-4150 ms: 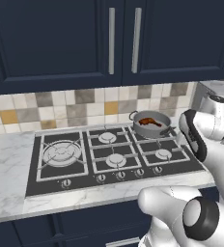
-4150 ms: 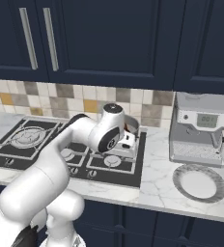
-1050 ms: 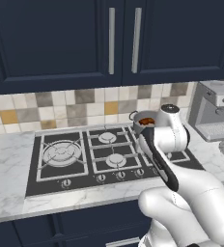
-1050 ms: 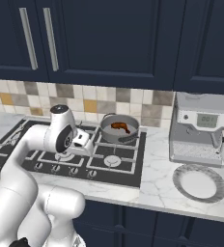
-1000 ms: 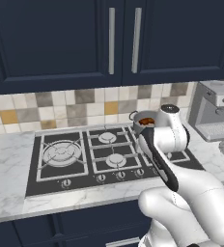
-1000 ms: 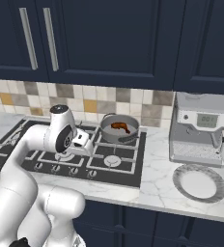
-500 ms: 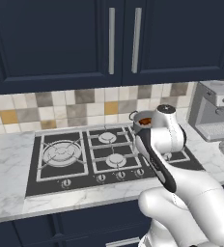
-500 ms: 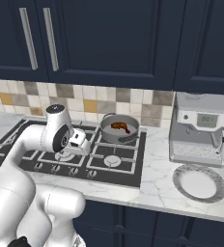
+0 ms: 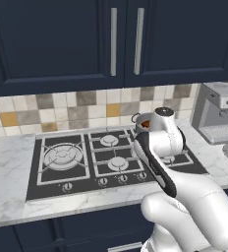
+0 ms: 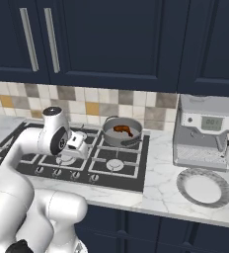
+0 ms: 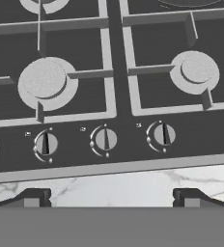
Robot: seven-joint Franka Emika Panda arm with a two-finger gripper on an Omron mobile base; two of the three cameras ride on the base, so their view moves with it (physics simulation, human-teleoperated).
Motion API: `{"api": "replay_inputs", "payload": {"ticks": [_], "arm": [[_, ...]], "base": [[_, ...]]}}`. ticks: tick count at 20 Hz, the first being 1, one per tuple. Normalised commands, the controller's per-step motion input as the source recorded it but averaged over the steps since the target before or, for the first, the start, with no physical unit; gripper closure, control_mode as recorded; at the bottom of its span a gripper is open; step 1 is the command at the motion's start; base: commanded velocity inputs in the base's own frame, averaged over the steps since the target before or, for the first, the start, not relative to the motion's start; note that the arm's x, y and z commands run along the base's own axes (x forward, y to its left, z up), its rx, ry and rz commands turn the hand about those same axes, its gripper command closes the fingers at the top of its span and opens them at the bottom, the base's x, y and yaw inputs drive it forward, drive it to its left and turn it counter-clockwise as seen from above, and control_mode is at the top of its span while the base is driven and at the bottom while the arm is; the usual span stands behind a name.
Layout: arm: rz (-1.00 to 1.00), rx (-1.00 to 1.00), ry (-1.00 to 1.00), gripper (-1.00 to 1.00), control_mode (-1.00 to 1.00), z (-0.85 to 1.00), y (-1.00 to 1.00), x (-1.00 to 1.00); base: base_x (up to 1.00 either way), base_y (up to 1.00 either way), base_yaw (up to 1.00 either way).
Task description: Retrieve the frozen meat and place it in the pot on a burner. Then turn the burner on.
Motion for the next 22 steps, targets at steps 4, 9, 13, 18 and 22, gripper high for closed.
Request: {"api": "replay_inputs", "payload": {"ticks": [4,9,13,18,22], "arm": [[0.0,-0.03,0.0,-1.0,-1.0,0.0,0.29,0.08],[0.0,-0.01,0.0,-1.0,-1.0,0.0,0.14,0.02],[0.0,0.0,0.0,-1.0,-1.0,0.0,-0.01,0.11],[0.02,0.0,-0.04,-1.0,-1.0,-0.07,-0.03,0.15],[0.09,0.0,-0.09,-1.0,-1.0,-0.1,-0.12,0.28]], "base": [[0.0,0.0,0.0],[0.0,0.0,0.0],[0.0,0.0,0.0],[0.0,0.0,0.0],[0.0,0.0,0.0]]}}
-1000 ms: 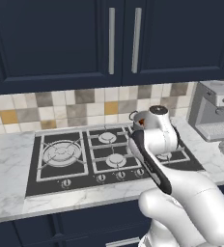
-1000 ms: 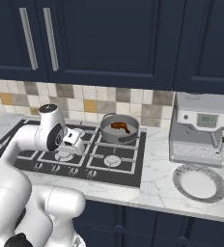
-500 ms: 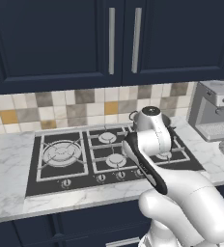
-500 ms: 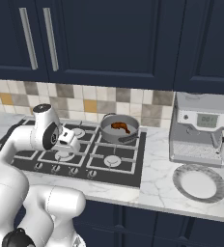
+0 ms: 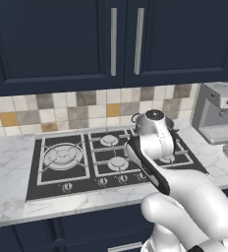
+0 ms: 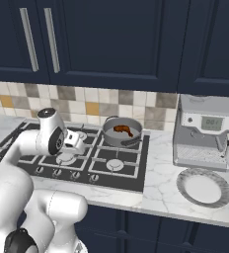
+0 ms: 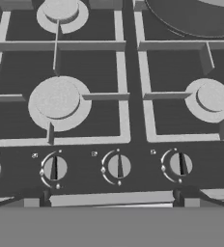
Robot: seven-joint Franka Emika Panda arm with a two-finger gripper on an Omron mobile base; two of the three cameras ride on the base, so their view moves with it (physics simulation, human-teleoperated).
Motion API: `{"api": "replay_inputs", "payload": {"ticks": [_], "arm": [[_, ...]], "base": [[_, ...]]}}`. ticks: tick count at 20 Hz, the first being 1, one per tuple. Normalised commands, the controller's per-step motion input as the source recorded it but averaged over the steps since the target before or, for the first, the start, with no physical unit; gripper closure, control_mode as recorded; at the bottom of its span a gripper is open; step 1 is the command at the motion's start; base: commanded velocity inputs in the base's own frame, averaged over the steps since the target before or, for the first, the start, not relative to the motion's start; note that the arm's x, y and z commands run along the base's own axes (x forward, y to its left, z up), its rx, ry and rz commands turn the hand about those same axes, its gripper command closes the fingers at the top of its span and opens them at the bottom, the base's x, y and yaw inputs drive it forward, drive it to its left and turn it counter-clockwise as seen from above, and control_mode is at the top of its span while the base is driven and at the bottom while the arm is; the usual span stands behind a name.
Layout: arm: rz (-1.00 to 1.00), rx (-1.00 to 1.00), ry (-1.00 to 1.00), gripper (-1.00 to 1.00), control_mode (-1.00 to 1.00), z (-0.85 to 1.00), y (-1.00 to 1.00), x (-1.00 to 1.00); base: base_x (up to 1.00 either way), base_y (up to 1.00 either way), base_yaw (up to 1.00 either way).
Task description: Retrieve the frozen meat and place it in the pot on a burner. Then turn the burner on.
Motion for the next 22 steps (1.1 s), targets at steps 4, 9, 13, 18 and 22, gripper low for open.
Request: {"api": "replay_inputs", "payload": {"ticks": [4,9,13,18,22], "arm": [[0.09,0.0,-0.12,-1.0,-1.0,-0.23,-0.24,0.21],[0.0,0.0,-0.01,-1.0,-1.0,-0.07,-0.05,0.0],[0.0,0.0,0.03,-1.0,-1.0,-0.27,0.0,0.0],[0.0,0.0,0.08,-1.0,-1.0,-0.34,0.0,0.0],[0.0,0.0,0.04,-1.0,-1.0,-0.17,0.0,0.0]], "base": [[0.0,0.0,0.0],[0.0,0.0,0.0],[0.0,0.0,0.0],[0.0,0.0,0.0],[0.0,0.0,0.0]]}}
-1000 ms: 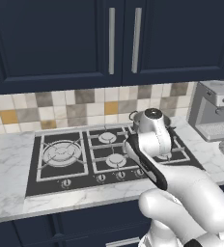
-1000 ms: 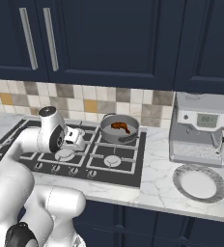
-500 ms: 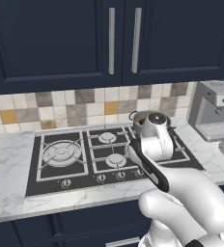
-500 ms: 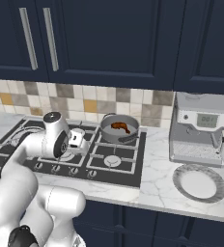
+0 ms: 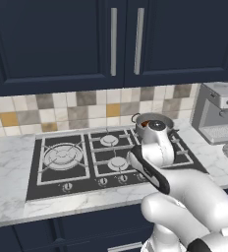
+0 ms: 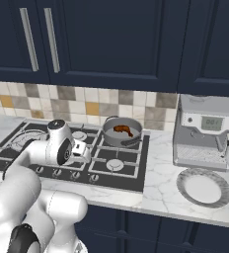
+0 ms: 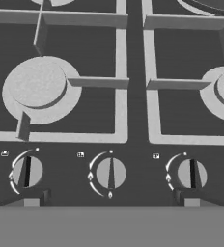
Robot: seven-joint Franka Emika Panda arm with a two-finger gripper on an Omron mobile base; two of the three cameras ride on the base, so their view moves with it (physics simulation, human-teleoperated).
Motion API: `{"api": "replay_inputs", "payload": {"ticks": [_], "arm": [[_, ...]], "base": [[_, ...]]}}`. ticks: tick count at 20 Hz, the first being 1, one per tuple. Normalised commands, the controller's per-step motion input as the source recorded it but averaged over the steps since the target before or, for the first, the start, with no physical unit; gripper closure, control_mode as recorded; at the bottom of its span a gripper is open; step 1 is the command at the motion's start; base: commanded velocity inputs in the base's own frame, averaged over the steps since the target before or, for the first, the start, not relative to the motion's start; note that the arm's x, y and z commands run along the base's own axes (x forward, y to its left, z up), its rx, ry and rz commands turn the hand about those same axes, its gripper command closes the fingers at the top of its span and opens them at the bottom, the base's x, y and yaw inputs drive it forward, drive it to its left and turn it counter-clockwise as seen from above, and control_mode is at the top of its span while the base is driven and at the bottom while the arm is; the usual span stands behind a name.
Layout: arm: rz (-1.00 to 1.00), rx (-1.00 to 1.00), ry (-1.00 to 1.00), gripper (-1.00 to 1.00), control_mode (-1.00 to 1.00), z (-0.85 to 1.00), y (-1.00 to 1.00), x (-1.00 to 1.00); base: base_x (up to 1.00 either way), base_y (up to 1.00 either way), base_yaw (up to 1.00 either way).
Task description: Retrieve the frozen meat and place it in the pot on a burner. Then turn the burner on.
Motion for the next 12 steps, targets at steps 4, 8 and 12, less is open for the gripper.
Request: {"api": "replay_inputs", "payload": {"ticks": [4,8,12], "arm": [[0.0,0.0,0.0,-1.0,-1.0,-0.09,0.0,0.0],[0.0,0.0,0.02,-1.0,-1.0,-0.27,0.0,0.0],[0.0,0.0,0.01,-1.0,-1.0,-0.26,0.0,0.0]], "base": [[0.0,0.0,0.0],[0.0,0.0,0.0],[0.0,0.0,0.0]]}}
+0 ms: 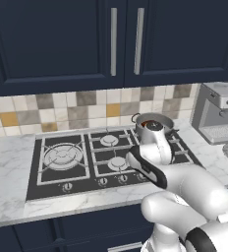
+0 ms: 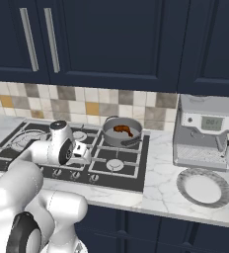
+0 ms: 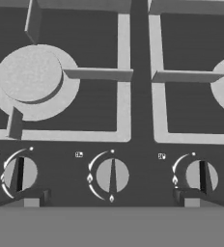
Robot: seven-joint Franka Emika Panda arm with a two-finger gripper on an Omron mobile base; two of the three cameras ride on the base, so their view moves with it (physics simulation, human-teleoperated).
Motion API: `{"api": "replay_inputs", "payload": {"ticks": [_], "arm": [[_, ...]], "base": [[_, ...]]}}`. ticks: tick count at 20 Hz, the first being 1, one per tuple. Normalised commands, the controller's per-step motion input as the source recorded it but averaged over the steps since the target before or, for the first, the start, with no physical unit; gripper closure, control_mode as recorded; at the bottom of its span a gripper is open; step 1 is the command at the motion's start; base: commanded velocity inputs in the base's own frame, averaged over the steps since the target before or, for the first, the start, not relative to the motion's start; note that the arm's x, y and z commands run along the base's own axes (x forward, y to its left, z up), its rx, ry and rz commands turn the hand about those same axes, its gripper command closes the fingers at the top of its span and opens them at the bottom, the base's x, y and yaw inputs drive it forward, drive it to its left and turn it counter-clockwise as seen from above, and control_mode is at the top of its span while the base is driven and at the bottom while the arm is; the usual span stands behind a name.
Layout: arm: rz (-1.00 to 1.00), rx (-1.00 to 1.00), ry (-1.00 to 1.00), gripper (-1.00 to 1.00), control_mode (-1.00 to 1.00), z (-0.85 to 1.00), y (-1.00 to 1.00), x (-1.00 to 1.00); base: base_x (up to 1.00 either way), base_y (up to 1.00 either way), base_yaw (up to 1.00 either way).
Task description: Retrieve the frozen meat and place it in the pot on a burner. Then turn the burner on.
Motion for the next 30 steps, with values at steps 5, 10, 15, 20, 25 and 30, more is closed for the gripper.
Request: {"api": "replay_inputs", "payload": {"ticks": [5,10,15,20,25,30], "arm": [[0.0,0.0,0.02,-1.0,-1.0,-0.19,0.0,-0.02],[0.0,0.0,0.04,-1.0,-1.0,-0.17,0.0,-0.17],[0.0,0.0,0.01,-1.0,-1.0,-0.02,0.0,-0.02],[0.0,0.0,0.01,-1.0,-1.0,0.0,0.0,0.0],[0.0,0.0,-0.01,-1.0,-1.0,-0.24,0.0,0.0],[0.0,0.0,-0.04,-1.0,-1.0,-0.35,0.0,0.0]], "base": [[0.0,0.0,0.0],[0.0,0.0,0.0],[0.0,0.0,0.0],[0.0,0.0,0.0],[0.0,0.0,0.0],[0.0,0.0,0.0]]}}
